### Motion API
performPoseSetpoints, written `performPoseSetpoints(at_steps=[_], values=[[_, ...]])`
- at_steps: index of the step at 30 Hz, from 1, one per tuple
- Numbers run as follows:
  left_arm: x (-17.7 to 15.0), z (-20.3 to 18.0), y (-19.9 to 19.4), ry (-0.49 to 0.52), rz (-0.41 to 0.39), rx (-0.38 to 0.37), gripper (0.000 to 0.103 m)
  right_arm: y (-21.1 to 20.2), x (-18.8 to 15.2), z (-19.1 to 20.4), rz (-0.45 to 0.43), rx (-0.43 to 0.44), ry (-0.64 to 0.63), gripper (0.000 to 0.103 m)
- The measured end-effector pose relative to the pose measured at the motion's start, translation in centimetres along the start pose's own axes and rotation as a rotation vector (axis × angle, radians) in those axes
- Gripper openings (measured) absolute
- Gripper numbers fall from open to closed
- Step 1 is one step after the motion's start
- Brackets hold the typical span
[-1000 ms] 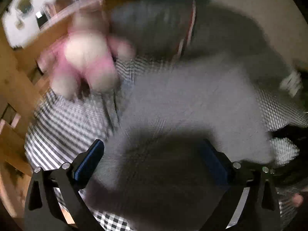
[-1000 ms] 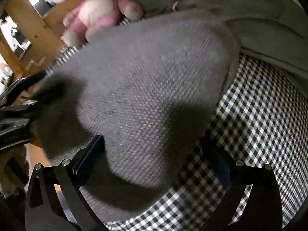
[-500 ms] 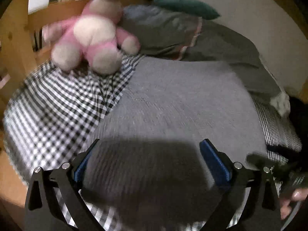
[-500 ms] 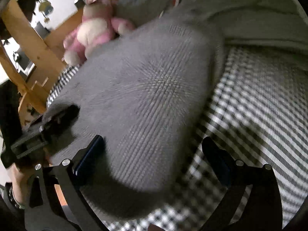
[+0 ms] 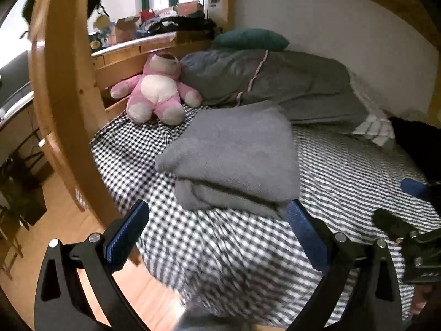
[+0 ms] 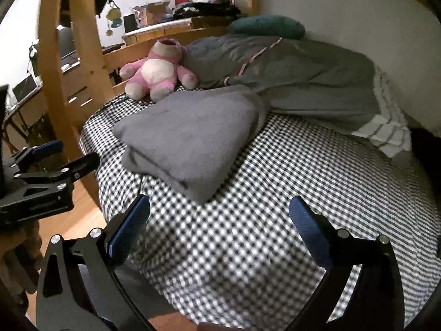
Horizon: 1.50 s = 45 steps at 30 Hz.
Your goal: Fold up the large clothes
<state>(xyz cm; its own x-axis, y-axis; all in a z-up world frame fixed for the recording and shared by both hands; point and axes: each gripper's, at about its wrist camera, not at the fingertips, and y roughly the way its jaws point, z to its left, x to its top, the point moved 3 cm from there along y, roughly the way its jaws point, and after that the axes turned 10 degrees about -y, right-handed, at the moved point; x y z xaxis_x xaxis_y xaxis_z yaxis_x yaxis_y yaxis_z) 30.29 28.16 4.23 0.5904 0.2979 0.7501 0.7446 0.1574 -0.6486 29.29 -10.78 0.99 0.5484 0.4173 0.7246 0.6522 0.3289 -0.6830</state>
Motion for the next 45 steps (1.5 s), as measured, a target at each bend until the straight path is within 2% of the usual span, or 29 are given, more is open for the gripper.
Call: performPoseSetpoints(at_steps=[10, 16, 24, 34, 45], values=[[-7.2, 0.8, -8.4, -0.009, 0.016, 0.098, 0.099, -7.5, -7.3, 2.2, 0.019, -0.046, -0.015, 0.1], [-10.7, 2.0, -12.8, 0.011, 0.009, 0.11, 0.099, -11.2, -10.4, 3.9, 0.024, -0.057, -0.018, 0.1], [-14.6, 1.3, -16.0, 0.052, 0.033, 0.107, 0.099, -14.9, -12.9, 5.9, 0.025, -0.06, -0.03, 0.1], [-15.8, 1.0, -18.3, 0.077, 0.005, 0.167, 0.099, -17.1, -13.9, 7.2, 0.006, -0.052, -0.057, 0.1], [-15.6, 0.9, -16.8, 0.073, 0.027, 0.17, 0.099, -16.0, -13.3, 6.6, 0.001, -0.071, -0.055, 0.1]])
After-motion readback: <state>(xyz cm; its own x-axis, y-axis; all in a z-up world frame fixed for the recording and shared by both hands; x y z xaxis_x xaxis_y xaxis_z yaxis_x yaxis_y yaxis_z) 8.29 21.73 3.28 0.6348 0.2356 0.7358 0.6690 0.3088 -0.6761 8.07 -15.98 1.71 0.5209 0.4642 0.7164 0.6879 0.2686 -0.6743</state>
